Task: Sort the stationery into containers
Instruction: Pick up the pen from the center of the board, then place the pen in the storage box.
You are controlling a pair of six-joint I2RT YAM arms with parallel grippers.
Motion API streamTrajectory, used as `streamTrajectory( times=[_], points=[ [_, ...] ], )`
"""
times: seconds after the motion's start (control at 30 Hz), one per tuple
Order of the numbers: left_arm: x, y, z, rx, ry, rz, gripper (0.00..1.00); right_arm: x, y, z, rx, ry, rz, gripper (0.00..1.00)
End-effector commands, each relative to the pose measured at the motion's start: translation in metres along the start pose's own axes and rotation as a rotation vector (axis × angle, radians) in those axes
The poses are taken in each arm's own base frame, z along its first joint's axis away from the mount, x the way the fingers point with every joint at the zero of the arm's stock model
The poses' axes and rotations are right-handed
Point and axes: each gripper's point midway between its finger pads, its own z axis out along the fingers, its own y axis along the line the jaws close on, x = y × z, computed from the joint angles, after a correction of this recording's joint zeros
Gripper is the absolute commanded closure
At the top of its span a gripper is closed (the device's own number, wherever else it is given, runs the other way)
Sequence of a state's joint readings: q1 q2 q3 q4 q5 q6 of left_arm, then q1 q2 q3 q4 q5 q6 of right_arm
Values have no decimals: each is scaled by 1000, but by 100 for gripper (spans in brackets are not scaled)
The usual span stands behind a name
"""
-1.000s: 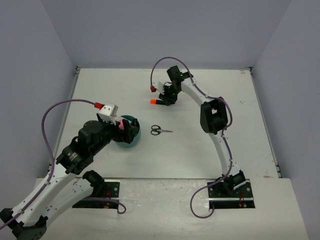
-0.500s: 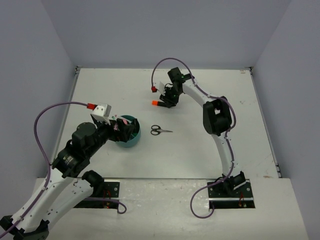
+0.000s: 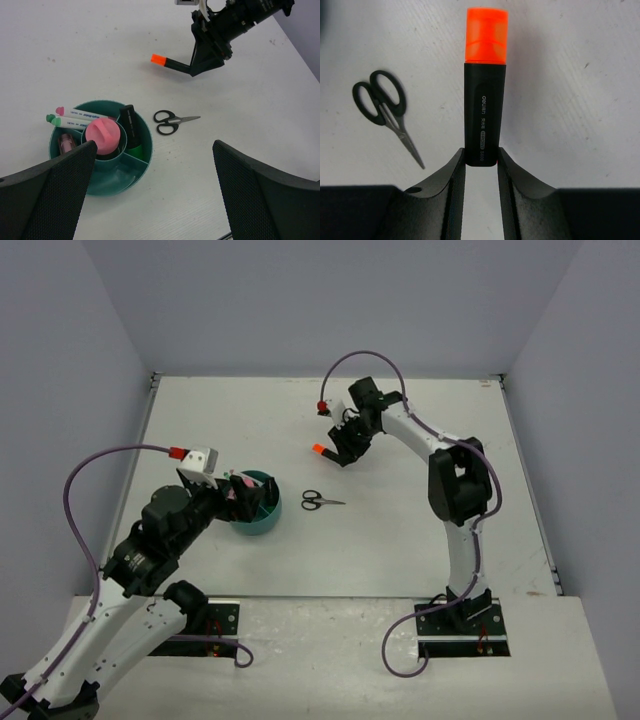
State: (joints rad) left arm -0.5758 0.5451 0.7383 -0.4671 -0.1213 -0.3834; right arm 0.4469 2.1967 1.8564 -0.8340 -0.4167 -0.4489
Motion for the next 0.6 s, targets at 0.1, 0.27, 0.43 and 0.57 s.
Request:
streamTrajectory(
  times=[0.1, 0.27, 0.43, 0.57],
  points=[
    [-10, 4, 6, -52, -12, -72, 0, -42, 49, -76, 6, -250, 97, 100],
    [-36, -20, 18, -22, -12, -282, 0, -56, 90, -115, -6, -417, 115, 100],
    [-69, -58, 38, 105, -47, -530, 0, -62, 136, -142, 0, -559, 102, 100],
    [-68, -79, 59, 174, 17, -633, 0, -63, 166, -164, 10, -668, 44, 100]
  ],
)
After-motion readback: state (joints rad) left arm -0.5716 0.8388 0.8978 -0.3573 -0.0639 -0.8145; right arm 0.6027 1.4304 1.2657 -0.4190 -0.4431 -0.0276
